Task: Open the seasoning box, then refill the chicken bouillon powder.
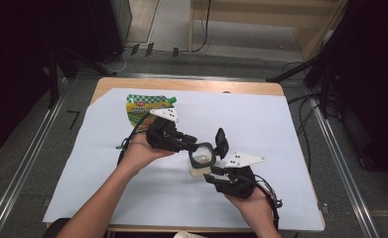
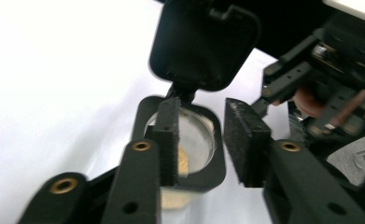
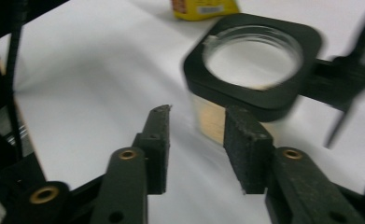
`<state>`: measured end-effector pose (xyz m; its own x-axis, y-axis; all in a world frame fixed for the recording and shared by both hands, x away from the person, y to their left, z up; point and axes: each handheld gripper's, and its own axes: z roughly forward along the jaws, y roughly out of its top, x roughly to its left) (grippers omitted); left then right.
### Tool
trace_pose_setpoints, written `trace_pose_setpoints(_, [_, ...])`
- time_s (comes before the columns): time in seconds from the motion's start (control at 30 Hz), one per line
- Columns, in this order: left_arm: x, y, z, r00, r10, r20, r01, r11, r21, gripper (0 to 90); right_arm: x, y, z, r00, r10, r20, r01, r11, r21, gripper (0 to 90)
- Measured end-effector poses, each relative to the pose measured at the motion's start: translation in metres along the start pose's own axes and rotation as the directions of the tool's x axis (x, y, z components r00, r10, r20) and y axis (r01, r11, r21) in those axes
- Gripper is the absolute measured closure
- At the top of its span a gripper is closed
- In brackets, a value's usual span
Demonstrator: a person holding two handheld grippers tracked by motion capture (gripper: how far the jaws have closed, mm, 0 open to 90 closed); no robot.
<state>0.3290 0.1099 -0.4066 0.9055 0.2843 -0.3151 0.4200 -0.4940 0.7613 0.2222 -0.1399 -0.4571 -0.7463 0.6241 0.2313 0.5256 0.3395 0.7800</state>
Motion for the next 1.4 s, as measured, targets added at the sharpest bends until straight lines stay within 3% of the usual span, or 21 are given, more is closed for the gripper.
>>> trace_pose_setpoints(0.07, [0.004,-0.002,-0.003,0.9995,-0.032,0.009,0.032,0.9994,0.017,61.2,0.005,0.001,0.004,0.9997,-0.014,-0.019,0.014,1.000,0.003,57.9])
trace_pose_setpoints(0.17, [0.008,-0.006,-0.007,0.9995,-0.031,0.007,0.030,0.9994,0.017,56.6,0.009,0.001,0.008,0.9991,-0.031,-0.029,0.032,0.999,0.010,56.5])
trace_pose_setpoints(0.33, [0.013,-0.010,-0.017,0.9976,-0.067,0.017,0.067,0.9977,0.009,50.7,0.016,0.001,0.016,0.9971,-0.046,-0.060,0.047,0.999,0.012,55.7])
trace_pose_setpoints(0.43, [0.014,-0.012,-0.024,0.9973,-0.073,0.011,0.073,0.9973,-0.005,47.5,0.017,0.001,0.019,0.9966,-0.047,-0.068,0.048,0.999,0.016,55.2])
trace_pose_setpoints(0.47, [0.014,-0.013,-0.028,0.9985,-0.053,-0.015,0.053,0.9986,0.008,42.3,0.019,0.002,0.021,0.9962,-0.053,-0.070,0.055,0.998,0.022,53.0])
trace_pose_setpoints(0.5, [0.014,-0.013,-0.028,0.9985,-0.053,-0.015,0.053,0.9986,0.008,40.7,0.019,0.003,0.022,0.9960,-0.055,-0.070,0.057,0.998,0.023,51.9])
trace_pose_setpoints(0.63, [0.015,-0.015,-0.037,0.9981,-0.058,-0.022,0.058,0.9981,0.018,40.6,0.022,0.004,0.025,0.9953,-0.065,-0.072,0.067,0.997,0.031,50.3])
trace_pose_setpoints(0.77, [0.021,-0.018,-0.052,0.9933,-0.109,-0.039,0.110,0.9940,0.005,42.3,0.024,0.003,0.031,0.9930,-0.067,-0.097,0.071,0.997,0.041,49.8])
trace_pose_setpoints(1.2, [0.031,-0.031,-0.080,0.9867,-0.121,-0.109,0.120,0.9927,-0.011,42.4,0.029,0.005,0.040,0.9889,-0.076,-0.128,0.083,0.995,0.052,50.2])
trace_pose_setpoints(1.4, [0.036,-0.035,-0.086,0.9832,-0.146,-0.110,0.145,0.9893,-0.017,42.8,0.031,0.006,0.041,0.9872,-0.082,-0.137,0.090,0.995,0.053,50.5])
